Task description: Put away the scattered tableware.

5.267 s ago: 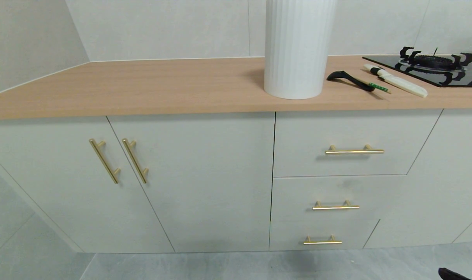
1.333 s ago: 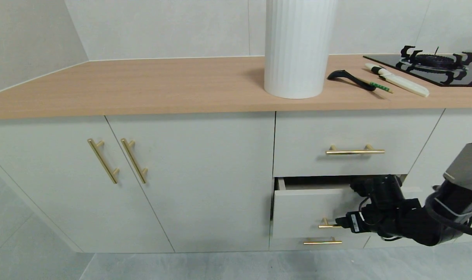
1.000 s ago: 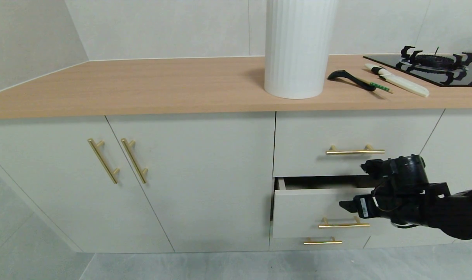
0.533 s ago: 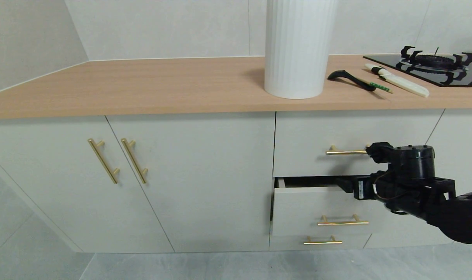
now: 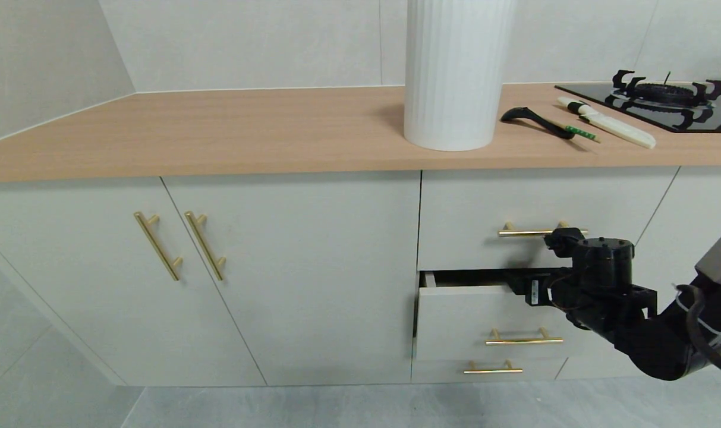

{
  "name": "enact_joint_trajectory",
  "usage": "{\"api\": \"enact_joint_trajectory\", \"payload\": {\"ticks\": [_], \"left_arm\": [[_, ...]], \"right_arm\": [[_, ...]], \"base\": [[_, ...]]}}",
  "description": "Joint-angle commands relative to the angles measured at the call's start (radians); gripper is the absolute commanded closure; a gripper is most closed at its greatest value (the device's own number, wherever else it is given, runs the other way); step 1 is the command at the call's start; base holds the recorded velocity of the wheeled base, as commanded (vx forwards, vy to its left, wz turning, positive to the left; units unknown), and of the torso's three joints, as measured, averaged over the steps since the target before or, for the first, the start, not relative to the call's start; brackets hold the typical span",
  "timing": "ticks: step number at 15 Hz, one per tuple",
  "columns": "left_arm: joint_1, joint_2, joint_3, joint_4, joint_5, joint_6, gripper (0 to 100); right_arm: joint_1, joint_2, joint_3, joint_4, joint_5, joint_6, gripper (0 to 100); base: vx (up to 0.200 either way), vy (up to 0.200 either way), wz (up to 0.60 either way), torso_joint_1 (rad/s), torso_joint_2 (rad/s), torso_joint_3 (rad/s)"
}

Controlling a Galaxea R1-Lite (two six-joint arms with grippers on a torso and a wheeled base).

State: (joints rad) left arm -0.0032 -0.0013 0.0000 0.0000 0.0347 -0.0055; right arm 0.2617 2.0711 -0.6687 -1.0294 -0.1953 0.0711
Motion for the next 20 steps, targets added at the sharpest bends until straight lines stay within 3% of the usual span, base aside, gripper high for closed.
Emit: {"api": "enact_joint_trajectory", "payload": {"ticks": [1, 11, 17, 20], "left_arm": [[0.0, 0.001, 0.0, 0.0, 0.001, -0.001, 0], [0.0, 0.001, 0.0, 0.0, 0.001, -0.001, 0], [0.0, 0.001, 0.0, 0.0, 0.001, -0.001, 0], [0.0, 0.001, 0.0, 0.0, 0.001, -0.001, 0]], "right_arm": [[0.001, 0.032, 0.003, -0.003, -0.001, -0.001, 0], [0.01, -0.014, 0.023, 0.022, 0.001, -0.004, 0], [0.01, -0.124, 0.02, 0.235, 0.017, -0.001, 0], [0.01, -0.187, 0.008, 0.403, 0.056, -0.001, 0]], "base": [[0.0, 0.0, 0.0, 0.0, 0.0, 0.0], [0.0, 0.0, 0.0, 0.0, 0.0, 0.0], [0.0, 0.0, 0.0, 0.0, 0.0, 0.0], [0.0, 0.0, 0.0, 0.0, 0.0, 0.0]]}}
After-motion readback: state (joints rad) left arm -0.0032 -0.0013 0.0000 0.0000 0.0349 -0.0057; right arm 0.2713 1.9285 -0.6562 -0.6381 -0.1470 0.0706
